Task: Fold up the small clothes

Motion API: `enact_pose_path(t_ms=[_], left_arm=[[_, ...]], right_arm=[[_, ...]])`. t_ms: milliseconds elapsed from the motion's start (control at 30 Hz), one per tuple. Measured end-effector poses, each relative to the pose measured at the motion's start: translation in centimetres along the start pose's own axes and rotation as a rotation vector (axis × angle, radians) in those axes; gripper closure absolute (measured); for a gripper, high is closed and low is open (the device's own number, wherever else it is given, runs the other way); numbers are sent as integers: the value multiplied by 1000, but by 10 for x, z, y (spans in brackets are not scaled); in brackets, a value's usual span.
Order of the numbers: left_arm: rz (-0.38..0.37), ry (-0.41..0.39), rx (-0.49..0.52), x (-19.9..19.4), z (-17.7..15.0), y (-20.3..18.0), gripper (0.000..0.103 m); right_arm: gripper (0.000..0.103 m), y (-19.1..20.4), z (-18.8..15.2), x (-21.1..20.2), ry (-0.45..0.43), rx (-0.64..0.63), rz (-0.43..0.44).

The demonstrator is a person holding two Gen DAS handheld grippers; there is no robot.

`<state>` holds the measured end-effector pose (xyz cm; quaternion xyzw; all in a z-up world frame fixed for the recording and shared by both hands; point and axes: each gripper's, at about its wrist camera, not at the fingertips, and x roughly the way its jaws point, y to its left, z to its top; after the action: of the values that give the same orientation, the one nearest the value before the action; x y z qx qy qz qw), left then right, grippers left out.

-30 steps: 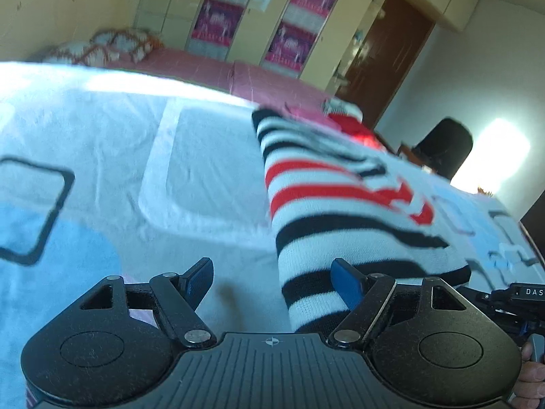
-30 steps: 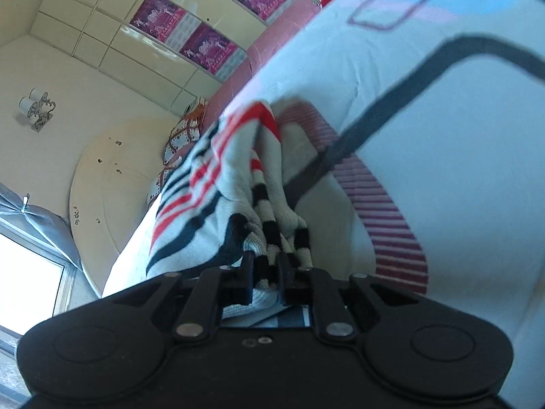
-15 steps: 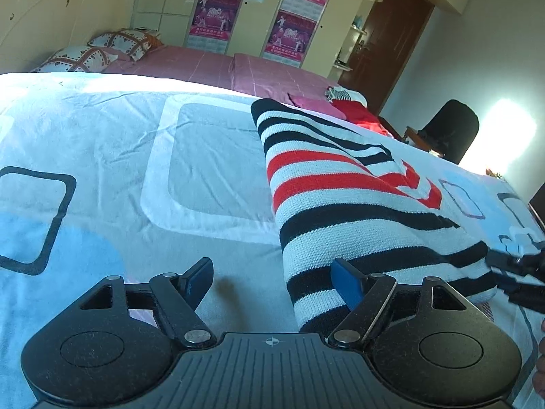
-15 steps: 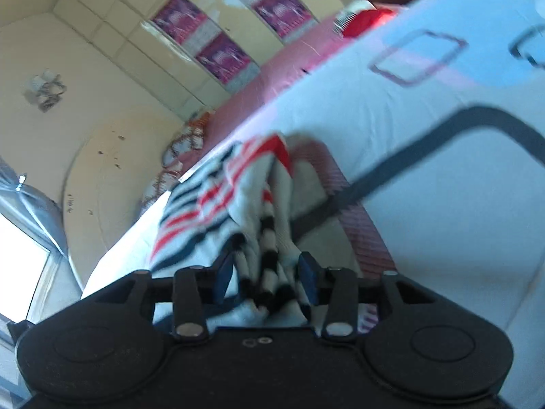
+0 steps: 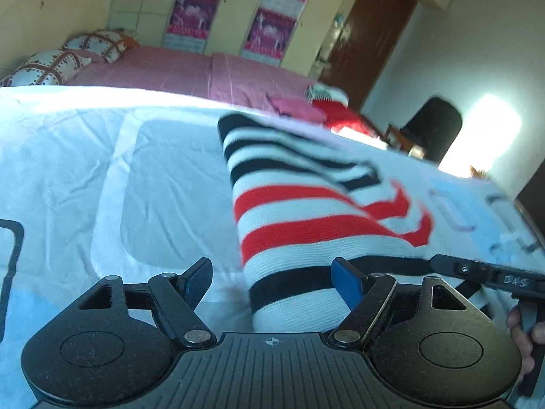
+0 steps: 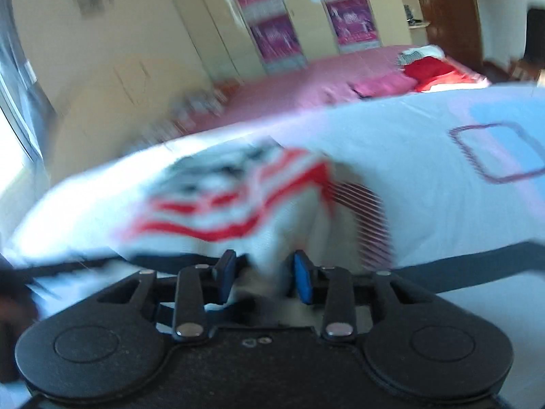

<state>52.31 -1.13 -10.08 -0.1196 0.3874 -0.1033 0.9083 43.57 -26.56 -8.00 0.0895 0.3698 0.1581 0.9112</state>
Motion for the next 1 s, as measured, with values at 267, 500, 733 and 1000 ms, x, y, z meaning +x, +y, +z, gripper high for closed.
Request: enact_pose_path(t_ms=[267,500,733,1000], left_arm=[[-10,-5,-13,-9,6,9,17],[-195,53,-125,2,10,33,17],[-370,133,-243,13,-4,47,29],[-449,182,-295,32,-1,50,29]], right_arm=[[66,-19,3,-14,-31,90,77],[40,-47,10,-9,-7,242,170],[40,-85,-2,2,125,449,379],[41,-95,-7,15,193,518,465]])
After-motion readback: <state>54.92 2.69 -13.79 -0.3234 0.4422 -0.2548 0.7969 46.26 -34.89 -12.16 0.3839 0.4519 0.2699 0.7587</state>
